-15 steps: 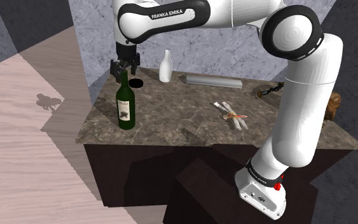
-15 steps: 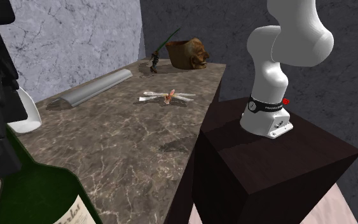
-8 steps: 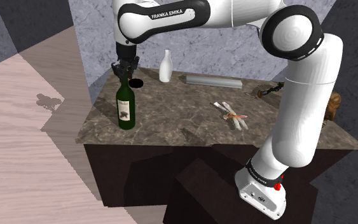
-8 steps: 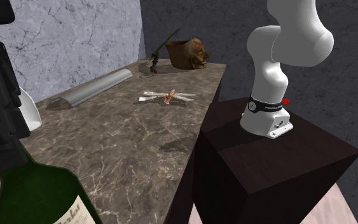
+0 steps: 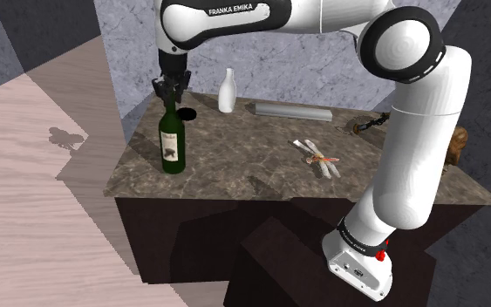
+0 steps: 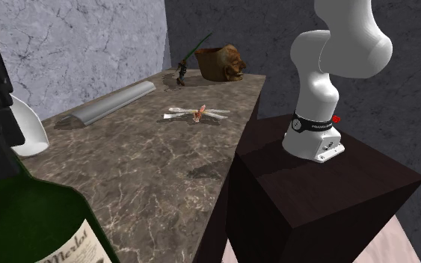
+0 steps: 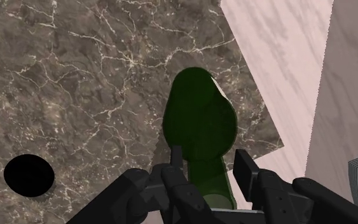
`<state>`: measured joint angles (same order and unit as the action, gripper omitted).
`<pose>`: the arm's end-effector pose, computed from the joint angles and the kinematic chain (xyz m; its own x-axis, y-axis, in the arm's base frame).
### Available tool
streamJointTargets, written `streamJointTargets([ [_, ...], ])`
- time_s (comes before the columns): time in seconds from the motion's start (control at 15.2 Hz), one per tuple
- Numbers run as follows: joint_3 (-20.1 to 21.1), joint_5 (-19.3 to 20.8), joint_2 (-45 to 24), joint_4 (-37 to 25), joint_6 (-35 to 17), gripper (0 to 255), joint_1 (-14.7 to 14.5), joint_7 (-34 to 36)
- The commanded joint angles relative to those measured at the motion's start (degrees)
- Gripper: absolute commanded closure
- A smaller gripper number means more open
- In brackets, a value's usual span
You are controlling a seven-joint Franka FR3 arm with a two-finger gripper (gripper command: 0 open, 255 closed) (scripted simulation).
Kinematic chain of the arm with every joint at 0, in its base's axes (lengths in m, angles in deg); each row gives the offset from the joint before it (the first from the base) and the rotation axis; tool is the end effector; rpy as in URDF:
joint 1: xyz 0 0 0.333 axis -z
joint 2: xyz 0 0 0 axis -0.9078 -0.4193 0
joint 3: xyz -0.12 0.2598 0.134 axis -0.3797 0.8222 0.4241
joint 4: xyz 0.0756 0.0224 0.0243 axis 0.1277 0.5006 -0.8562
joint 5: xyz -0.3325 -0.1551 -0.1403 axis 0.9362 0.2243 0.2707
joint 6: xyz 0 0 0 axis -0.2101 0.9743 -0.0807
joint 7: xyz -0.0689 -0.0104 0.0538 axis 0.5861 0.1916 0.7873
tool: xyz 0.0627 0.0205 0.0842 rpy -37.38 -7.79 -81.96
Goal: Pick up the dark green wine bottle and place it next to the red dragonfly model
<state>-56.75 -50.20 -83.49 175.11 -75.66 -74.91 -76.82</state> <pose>0.6205 0.2439 0.4805 0.9474 0.3020 0.1058 0.2996 -0.9533 0.0378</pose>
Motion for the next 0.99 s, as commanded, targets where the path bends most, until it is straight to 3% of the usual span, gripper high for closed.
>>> streamJointTargets([
  [0.0,0.07,-0.09,0.24,-1.29,1.49,255,-0.09,-0.04],
  [0.92,0.28,-0.16,-0.46,-12.87,12.36,255,-0.76,-0.69],
])
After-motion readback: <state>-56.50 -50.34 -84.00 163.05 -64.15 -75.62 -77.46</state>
